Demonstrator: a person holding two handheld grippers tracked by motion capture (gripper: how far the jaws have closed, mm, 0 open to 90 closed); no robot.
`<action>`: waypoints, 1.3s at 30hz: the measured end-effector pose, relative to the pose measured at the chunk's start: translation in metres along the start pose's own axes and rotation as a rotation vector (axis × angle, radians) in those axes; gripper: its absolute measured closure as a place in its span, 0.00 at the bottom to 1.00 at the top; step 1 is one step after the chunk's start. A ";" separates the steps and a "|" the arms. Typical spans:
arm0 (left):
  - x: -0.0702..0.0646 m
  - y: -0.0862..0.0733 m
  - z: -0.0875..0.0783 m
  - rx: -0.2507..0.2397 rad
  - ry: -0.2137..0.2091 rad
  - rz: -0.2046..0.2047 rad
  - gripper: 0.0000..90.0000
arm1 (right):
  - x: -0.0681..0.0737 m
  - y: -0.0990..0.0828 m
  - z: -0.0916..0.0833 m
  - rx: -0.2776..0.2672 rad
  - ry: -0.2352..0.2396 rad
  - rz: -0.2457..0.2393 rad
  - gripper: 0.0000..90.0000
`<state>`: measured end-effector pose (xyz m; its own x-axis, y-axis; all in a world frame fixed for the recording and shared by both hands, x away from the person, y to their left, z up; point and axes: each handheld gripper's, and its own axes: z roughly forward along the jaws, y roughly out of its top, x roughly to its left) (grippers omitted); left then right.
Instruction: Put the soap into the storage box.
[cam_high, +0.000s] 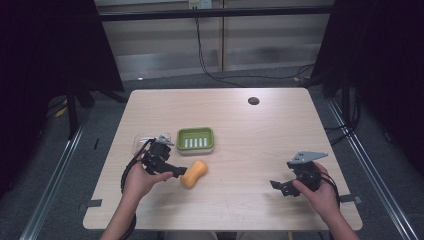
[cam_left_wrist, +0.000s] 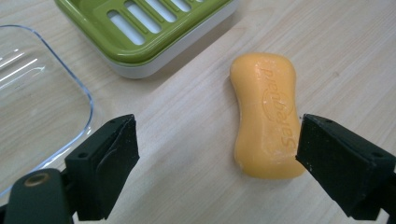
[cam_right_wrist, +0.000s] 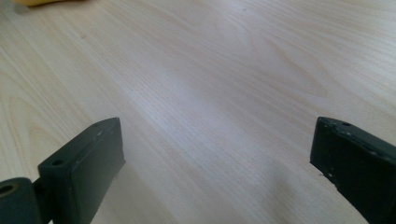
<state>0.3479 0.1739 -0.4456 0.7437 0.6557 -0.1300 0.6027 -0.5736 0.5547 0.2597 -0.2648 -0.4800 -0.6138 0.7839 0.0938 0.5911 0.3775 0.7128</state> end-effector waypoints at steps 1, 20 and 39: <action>-0.001 0.000 0.001 -0.001 0.015 -0.012 0.13 | 0.000 0.000 0.000 0.003 0.012 0.005 0.03; -0.019 0.016 0.019 0.112 -0.013 0.013 0.12 | -0.001 0.000 -0.004 -0.003 0.033 0.009 0.03; -0.026 0.041 0.033 0.230 -0.019 0.067 0.19 | 0.000 0.000 -0.005 -0.006 0.036 -0.001 0.03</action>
<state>0.3627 0.1167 -0.4470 0.7881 0.6044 -0.1164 0.6005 -0.7133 0.3614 0.2569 -0.2674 -0.4767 -0.6327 0.7654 0.1179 0.5876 0.3753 0.7168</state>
